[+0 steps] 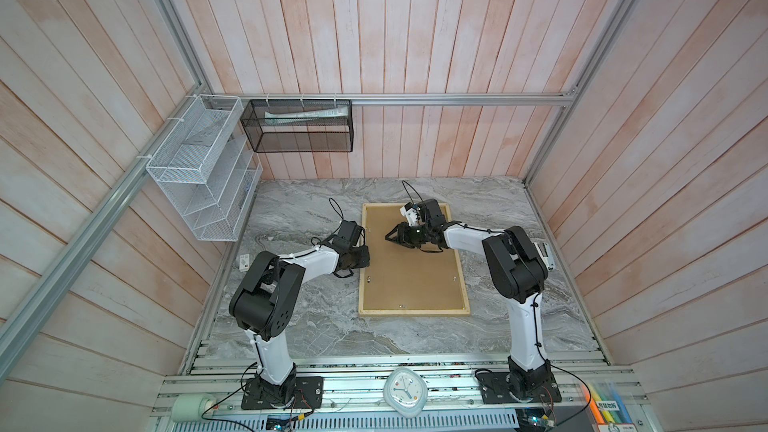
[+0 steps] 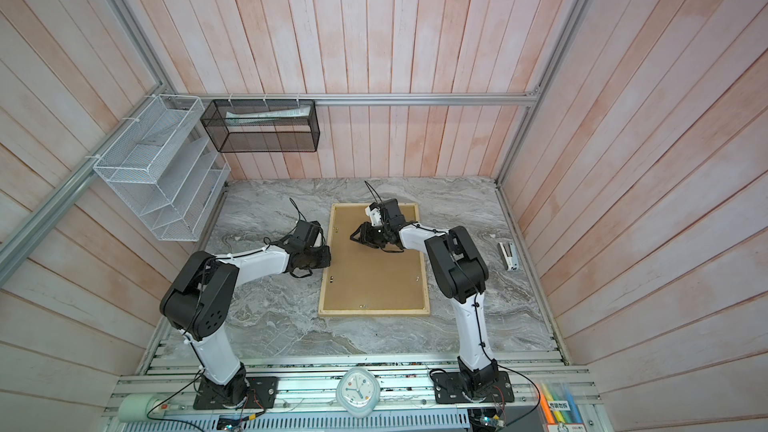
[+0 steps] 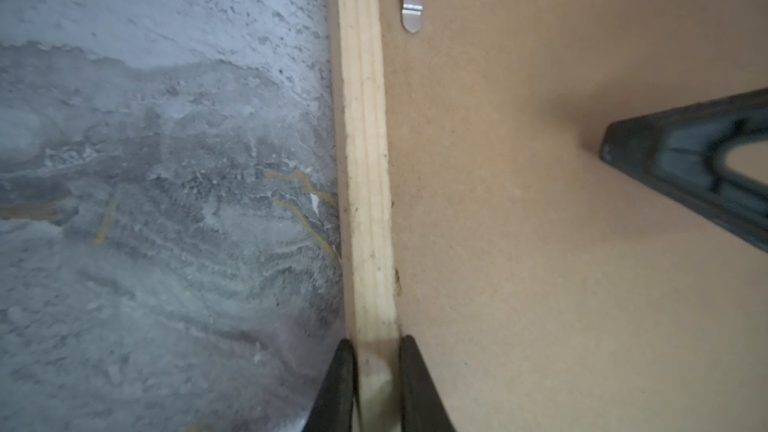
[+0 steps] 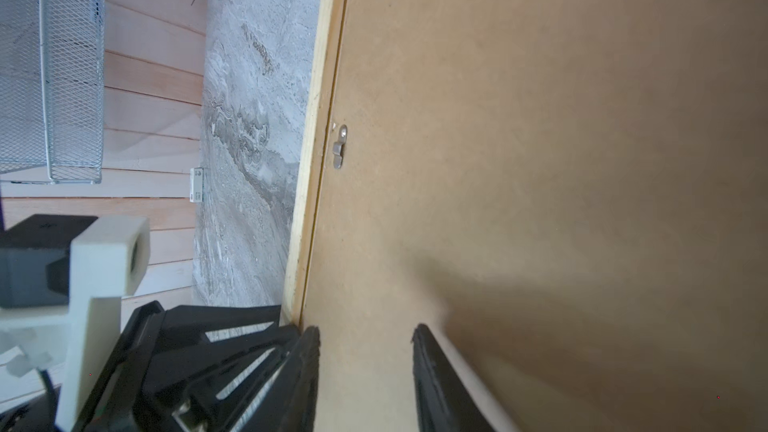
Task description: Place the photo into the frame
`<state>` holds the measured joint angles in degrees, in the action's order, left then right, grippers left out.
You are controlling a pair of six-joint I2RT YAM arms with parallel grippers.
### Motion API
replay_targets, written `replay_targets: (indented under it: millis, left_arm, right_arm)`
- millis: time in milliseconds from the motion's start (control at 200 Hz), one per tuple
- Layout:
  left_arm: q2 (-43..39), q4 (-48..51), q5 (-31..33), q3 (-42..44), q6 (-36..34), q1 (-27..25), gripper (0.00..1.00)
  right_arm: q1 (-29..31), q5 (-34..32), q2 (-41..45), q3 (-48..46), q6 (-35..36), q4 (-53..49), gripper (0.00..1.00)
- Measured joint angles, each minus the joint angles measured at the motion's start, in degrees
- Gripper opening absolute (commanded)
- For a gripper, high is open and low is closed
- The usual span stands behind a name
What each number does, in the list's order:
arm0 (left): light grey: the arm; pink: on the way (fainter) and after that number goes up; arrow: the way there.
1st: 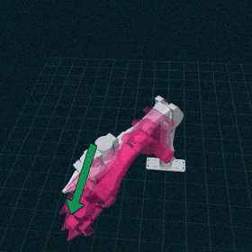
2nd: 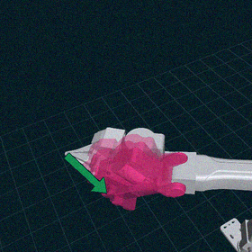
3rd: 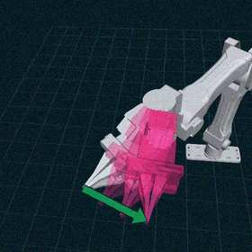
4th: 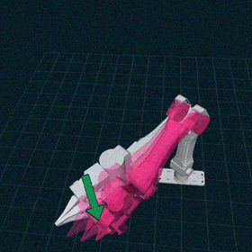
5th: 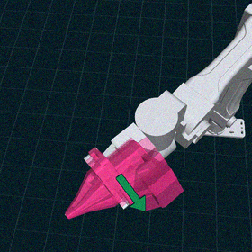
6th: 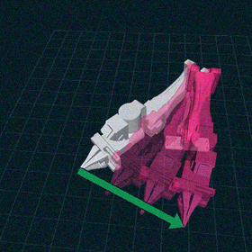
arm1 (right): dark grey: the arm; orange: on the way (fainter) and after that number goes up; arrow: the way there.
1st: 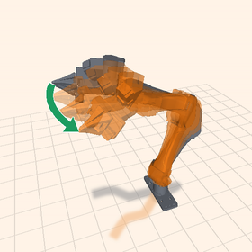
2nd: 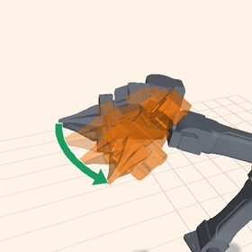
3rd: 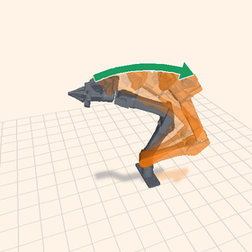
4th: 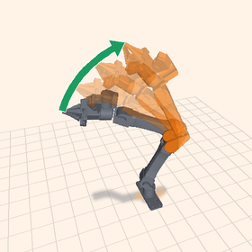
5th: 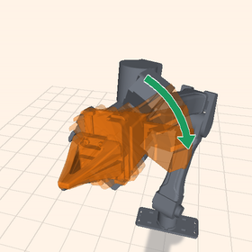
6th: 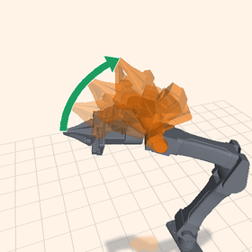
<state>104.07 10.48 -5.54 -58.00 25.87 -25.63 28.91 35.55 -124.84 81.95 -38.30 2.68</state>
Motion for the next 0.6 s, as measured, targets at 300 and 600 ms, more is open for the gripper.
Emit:
replay_targets:
  millis: [300, 600]
  left_arm:
    - [-1.16, -0.68, -1.53, 1.70, 0.00, -0.04, 0.17]
    - [-1.88, -1.51, -1.90, 2.84, 0.04, -0.04, 0.17]
  right_arm:
    - [2.82, 0.68, -6.67, 8.37, -8.26, 0.24, 0.39]
    - [3.74, -1.31, -9.90, 14.16, -12.11, -1.64, 0.40]
